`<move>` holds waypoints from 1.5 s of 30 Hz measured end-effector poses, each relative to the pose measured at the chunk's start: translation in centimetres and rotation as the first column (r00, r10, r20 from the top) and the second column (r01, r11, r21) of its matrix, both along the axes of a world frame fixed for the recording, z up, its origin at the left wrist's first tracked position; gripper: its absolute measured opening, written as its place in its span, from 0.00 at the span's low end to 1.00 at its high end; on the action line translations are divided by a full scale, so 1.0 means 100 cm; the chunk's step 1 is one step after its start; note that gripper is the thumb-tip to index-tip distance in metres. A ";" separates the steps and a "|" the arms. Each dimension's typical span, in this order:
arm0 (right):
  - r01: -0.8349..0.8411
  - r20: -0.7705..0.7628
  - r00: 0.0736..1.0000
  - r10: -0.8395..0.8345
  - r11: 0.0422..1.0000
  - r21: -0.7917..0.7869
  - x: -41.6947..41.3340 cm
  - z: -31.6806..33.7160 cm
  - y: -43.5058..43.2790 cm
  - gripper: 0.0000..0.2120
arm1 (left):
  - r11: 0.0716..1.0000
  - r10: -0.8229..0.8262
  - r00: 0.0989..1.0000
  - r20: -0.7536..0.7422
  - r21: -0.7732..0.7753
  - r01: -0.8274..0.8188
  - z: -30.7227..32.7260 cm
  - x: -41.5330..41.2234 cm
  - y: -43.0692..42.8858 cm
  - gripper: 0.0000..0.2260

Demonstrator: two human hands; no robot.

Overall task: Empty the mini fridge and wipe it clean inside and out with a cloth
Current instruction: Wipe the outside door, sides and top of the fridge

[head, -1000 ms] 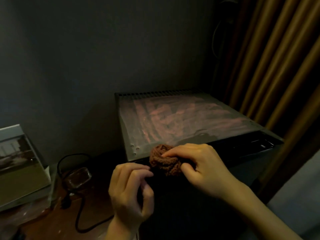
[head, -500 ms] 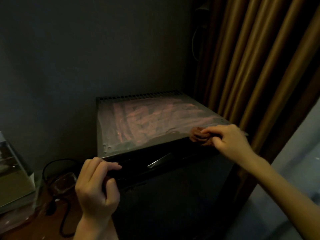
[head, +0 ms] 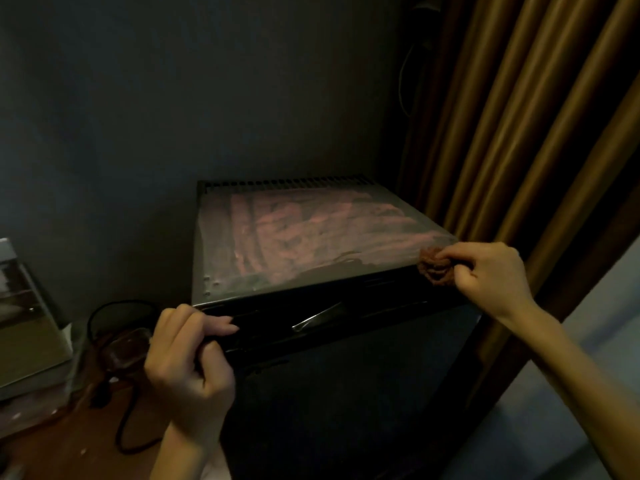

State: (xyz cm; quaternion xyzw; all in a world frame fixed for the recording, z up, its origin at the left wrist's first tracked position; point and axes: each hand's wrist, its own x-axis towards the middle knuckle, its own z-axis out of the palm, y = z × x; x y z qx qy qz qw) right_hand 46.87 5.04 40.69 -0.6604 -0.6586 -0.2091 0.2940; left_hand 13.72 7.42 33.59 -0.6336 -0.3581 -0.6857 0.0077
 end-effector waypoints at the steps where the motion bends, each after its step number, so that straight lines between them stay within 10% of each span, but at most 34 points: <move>1: -0.044 -0.006 0.999 0.044 0.999 0.023 -0.013 -0.003 0.001 0.18 | 1.000 -0.003 1.000 0.014 0.002 0.003 -0.001 0.001 0.000 0.11; 14: -0.580 -0.247 0.795 0.554 0.813 -0.044 -0.242 -0.010 0.014 0.19 | 0.999 -0.047 0.956 0.289 0.012 0.045 -0.010 -0.036 -0.003 0.10; 18: -0.794 -0.753 0.408 0.516 0.608 -0.014 -0.200 0.018 0.003 0.18 | 0.989 -0.149 0.970 0.193 0.032 0.146 0.011 -0.036 -0.008 0.09; 20: -0.686 -0.718 0.525 0.457 0.727 -0.038 -0.156 0.029 0.001 0.18 | 0.971 -0.241 0.970 -0.011 -0.014 0.241 0.021 -0.021 -0.006 0.10; 23: -0.060 -0.332 0.943 0.027 0.994 -0.090 -0.063 0.021 0.002 0.17 | 0.983 -0.185 0.959 -0.213 -0.055 0.178 0.020 -0.007 -0.003 0.11; 26: 0.255 -0.122 0.954 -0.275 0.954 -0.156 -0.002 0.010 -0.008 0.17 | 0.984 -0.141 0.982 -0.125 -0.129 0.125 0.018 -0.004 -0.001 0.09; 31: 0.165 0.240 0.962 -0.132 0.979 -0.123 0.031 0.005 -0.014 0.16 | 0.984 -0.134 0.978 -0.158 -0.140 0.112 0.011 -0.007 0.001 0.10; 45: 0.048 -0.146 0.988 -0.053 0.998 -0.040 0.020 0.004 -0.016 0.14 | 0.993 -0.102 0.988 -0.115 -0.063 0.095 0.000 -0.008 0.004 0.12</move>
